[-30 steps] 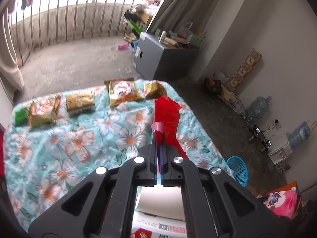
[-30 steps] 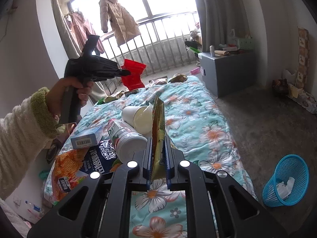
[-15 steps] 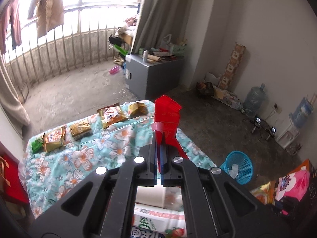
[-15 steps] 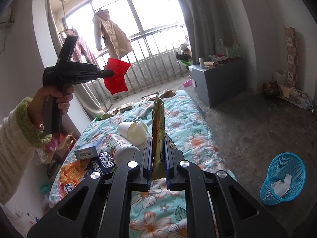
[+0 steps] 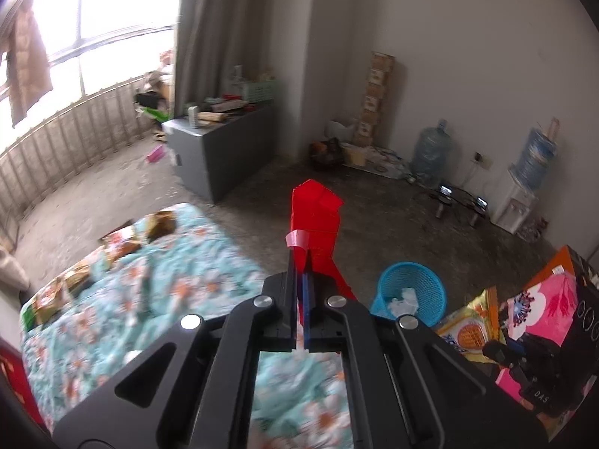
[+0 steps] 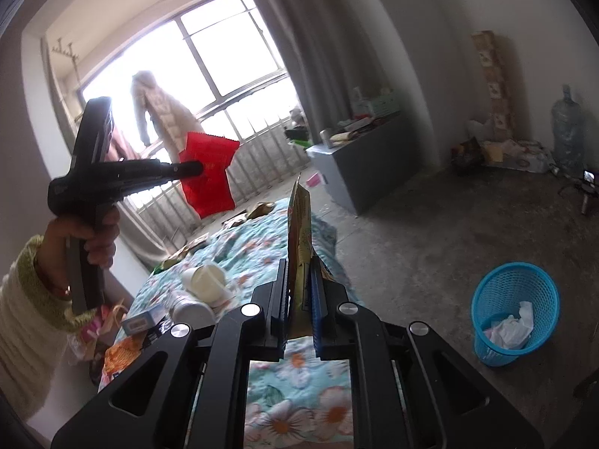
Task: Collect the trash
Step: 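Carry the red bag and snack packet to the wastebasket and open both tools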
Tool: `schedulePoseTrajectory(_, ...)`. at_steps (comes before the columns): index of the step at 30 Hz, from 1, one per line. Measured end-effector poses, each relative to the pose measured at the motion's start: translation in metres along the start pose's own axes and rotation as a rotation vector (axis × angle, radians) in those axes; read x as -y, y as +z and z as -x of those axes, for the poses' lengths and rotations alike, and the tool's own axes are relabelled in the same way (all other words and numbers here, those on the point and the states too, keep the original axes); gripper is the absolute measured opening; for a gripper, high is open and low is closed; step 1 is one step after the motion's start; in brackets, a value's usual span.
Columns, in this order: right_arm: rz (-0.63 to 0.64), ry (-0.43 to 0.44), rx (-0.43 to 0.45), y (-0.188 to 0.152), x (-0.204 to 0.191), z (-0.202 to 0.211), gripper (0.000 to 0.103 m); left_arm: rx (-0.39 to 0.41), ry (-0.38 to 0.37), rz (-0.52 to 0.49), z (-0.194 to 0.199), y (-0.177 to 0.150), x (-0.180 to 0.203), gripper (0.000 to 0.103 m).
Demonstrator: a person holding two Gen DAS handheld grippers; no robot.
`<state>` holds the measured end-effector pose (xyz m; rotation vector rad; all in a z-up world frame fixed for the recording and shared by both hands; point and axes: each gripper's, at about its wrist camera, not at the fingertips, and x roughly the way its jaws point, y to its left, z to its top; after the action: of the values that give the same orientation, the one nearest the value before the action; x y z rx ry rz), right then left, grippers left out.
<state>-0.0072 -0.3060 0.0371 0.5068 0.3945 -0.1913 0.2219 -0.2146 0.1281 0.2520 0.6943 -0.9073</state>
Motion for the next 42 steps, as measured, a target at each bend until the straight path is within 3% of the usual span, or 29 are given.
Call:
schedulePoseTrajectory(8, -0.113, -0.128, 0.070, 0.002, 0.067, 0.024, 0.011, -0.078, -0.090, -0.030, -0.069, 0.003, 0.071, 0.000)
schedulePoseTrajectory(17, -0.342, -0.374, 0.135, -0.009, 0.179, 0.044, 0.011, -0.245, -0.195, -0.016, -0.184, -0.013, 0.161, 0.000)
schedulePoseTrajectory(22, -0.482, -0.439, 0.087, -0.023, 0.246, 0.022, 0.011, -0.367, -0.224, -0.021, -0.263, -0.038, 0.209, 0.001)
schedulePoseTrajectory(26, -0.575, -0.422, 0.028, -0.034, 0.296, -0.013, 0.011, -0.474, -0.227, -0.028, -0.328, -0.065, 0.243, 0.001)
schedulePoseTrajectory(30, -0.651, -0.424, 0.002, -0.041, 0.339, -0.050, 0.011, -0.529, -0.212, -0.038, -0.378, -0.086, 0.264, 0.001)
schedulePoseTrajectory(32, -0.689, -0.431, -0.002, -0.047, 0.362, -0.067, 0.012, -0.544, -0.203, -0.027, -0.399, -0.093, 0.271, 0.004)
schedulePoseTrajectory(33, -0.709, -0.435, 0.001, -0.051, 0.372, -0.074, 0.014, -0.551, -0.193, -0.007, -0.410, -0.097, 0.273, 0.011)
schedulePoseTrajectory(36, -0.756, -0.468, -0.006, -0.065, 0.396, -0.094, 0.026, -0.560, -0.167, 0.032, -0.427, -0.106, 0.271, 0.050)
schedulePoseTrajectory(38, -0.810, -0.473, -0.051, -0.079, 0.413, -0.111, 0.043, -0.556, -0.146, 0.057, -0.431, -0.109, 0.268, 0.053)
schedulePoseTrajectory(42, -0.852, -0.423, -0.074, -0.099, 0.415, -0.116, 0.051, -0.548, -0.171, 0.084, -0.420, -0.106, 0.257, 0.058)
